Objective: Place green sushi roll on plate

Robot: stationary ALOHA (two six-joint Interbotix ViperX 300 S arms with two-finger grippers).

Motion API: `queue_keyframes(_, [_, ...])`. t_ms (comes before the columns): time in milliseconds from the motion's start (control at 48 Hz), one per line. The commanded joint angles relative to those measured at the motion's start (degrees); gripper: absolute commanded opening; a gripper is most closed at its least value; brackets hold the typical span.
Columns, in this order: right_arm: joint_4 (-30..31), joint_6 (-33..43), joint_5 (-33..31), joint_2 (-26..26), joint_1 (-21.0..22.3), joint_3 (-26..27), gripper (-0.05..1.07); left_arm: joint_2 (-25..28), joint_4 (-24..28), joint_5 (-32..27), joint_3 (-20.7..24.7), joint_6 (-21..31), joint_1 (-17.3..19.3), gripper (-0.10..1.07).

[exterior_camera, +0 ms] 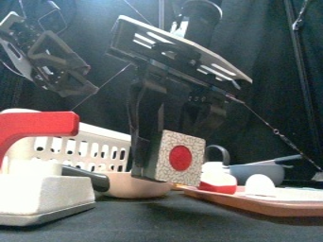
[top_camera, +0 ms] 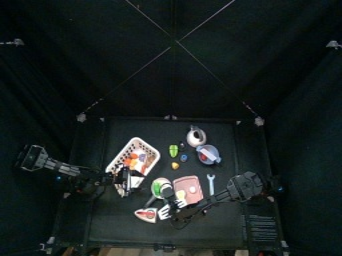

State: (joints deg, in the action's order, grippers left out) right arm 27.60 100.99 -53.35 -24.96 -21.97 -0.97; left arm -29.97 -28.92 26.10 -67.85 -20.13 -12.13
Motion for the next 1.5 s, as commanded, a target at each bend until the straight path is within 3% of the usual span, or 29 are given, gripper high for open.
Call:
queue_keyframes(0, [0.5, -0.6, -0.1, 4.0, 0.0, 0.9, 0.7, -0.1, 0.1, 0.4, 0.4, 0.0, -0.1, 0.95])
queue_keyframes(188, [0.5, -9.2, -1.6, 8.1, -0.1, 0.8, 0.7, -0.1, -0.7, 0.4, 0.4, 0.0, -0.1, 0.95])
queue_keyframes(375, [-1.6, -20.7, -9.1, 12.0, -0.3, 1.2, 0.7, -0.1, -0.8, 0.4, 0.3, 0.0, -0.1, 0.95])
queue_keyframes(604, [-3.0, -30.1, -18.8, 14.1, -0.8, 0.1, 0.7, -0.1, -0.8, 0.4, -0.1, 0.0, -0.1, 0.95])
queue_keyframes(771, [-4.0, -42.9, -19.7, 14.5, -2.9, -2.7, 0.7, -0.1, -0.8, 0.4, -0.1, 0.0, -0.1, 0.95])
queue_keyframes(958, [-5.9, -49.8, -17.3, 14.6, -3.3, -4.7, 0.7, -0.1, -0.8, 0.4, -0.1, 0.0, -0.1, 0.95])
queue_keyframes(1125, [-6.0, -53.1, -12.7, 17.1, -3.1, -11.0, 0.7, -0.1, -0.8, 0.4, -0.2, 0.0, -0.1, 0.95])
queue_keyframes(1479, [-7.9, -53.9, 12.4, 24.2, 1.1, -27.5, 0.7, -0.1, -1.8, 0.4, -0.6, -0.1, -0.1, 0.95])
